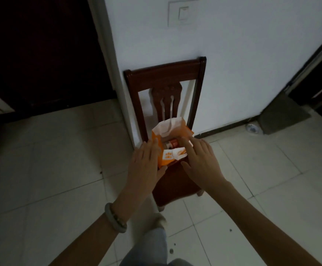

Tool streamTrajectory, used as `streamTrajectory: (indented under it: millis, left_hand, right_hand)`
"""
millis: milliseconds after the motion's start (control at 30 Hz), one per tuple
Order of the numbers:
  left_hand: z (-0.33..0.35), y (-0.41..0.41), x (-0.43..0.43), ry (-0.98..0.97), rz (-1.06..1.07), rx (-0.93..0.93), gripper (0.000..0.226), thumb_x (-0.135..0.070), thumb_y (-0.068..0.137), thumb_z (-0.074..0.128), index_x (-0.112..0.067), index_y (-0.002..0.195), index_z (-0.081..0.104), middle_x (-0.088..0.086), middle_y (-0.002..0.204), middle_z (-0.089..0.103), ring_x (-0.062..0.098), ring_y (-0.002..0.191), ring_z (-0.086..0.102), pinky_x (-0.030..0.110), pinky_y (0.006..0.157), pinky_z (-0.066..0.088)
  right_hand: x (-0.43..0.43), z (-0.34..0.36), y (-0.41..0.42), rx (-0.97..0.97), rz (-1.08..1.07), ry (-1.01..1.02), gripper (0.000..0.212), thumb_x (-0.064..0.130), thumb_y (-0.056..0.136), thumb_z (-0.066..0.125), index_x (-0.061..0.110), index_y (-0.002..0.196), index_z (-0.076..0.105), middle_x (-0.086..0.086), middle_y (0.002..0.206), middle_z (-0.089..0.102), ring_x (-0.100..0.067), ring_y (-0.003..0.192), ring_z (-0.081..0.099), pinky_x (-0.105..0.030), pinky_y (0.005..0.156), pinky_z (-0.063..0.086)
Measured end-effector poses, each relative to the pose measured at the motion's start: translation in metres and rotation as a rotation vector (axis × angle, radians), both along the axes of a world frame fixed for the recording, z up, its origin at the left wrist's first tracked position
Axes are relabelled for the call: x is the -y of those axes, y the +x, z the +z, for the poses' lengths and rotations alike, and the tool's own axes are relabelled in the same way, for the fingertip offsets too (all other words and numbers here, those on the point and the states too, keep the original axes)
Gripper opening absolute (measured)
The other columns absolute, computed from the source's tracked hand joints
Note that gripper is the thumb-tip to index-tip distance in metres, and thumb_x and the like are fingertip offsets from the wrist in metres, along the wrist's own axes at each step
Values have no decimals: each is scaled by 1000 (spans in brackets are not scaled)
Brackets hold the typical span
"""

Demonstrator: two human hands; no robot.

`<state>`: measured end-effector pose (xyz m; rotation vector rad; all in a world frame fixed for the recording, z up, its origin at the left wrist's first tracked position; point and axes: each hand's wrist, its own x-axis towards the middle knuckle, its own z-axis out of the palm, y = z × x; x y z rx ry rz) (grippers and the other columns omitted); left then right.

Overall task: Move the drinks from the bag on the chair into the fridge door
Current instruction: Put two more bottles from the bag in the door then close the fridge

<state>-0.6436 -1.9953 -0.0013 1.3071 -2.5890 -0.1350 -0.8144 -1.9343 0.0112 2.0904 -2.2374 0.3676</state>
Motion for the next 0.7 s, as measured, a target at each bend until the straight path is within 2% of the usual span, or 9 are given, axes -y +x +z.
streamTrajectory:
  millis: [133,333,467,600,700]
  left_hand:
    - [-12,-27,39,38,-27,16,91,-47,69,75,-3,136,34,20,132,52,35,117,53,45,95,44]
    - [-34,-58,71,125,-76,-2,82,-41,78,67,-3,141,30,18,145,38,32,131,40,46,105,35]
    - [-49,-78,92,132,-49,3,79,-35,75,73,-1,137,37,20,139,45,34,126,45,47,100,38]
    - [-70,-108,115,162,-31,41,77,-41,75,70,-3,134,40,18,134,49,32,121,49,42,96,42]
    - [-91,-140,131,177,-13,82,72,-36,73,72,-4,131,42,15,130,53,29,115,53,40,90,47]
  right_hand:
    - [24,-8,-31,2,-42,43,66,26,77,68,7,133,40,-18,132,51,-35,121,48,-49,106,30]
    - [49,-23,-67,54,-68,103,66,25,77,70,8,134,41,-19,132,51,-35,121,47,-47,108,26]
    - [72,-42,-96,95,-22,119,64,26,78,69,8,133,41,-19,131,51,-35,121,46,-47,107,27]
    - [103,-62,-132,159,65,106,56,34,85,58,12,133,40,-15,132,50,-31,123,45,-48,108,31]
    - [129,-78,-165,177,142,95,58,28,82,66,8,131,42,-18,129,52,-32,121,46,-47,105,33]
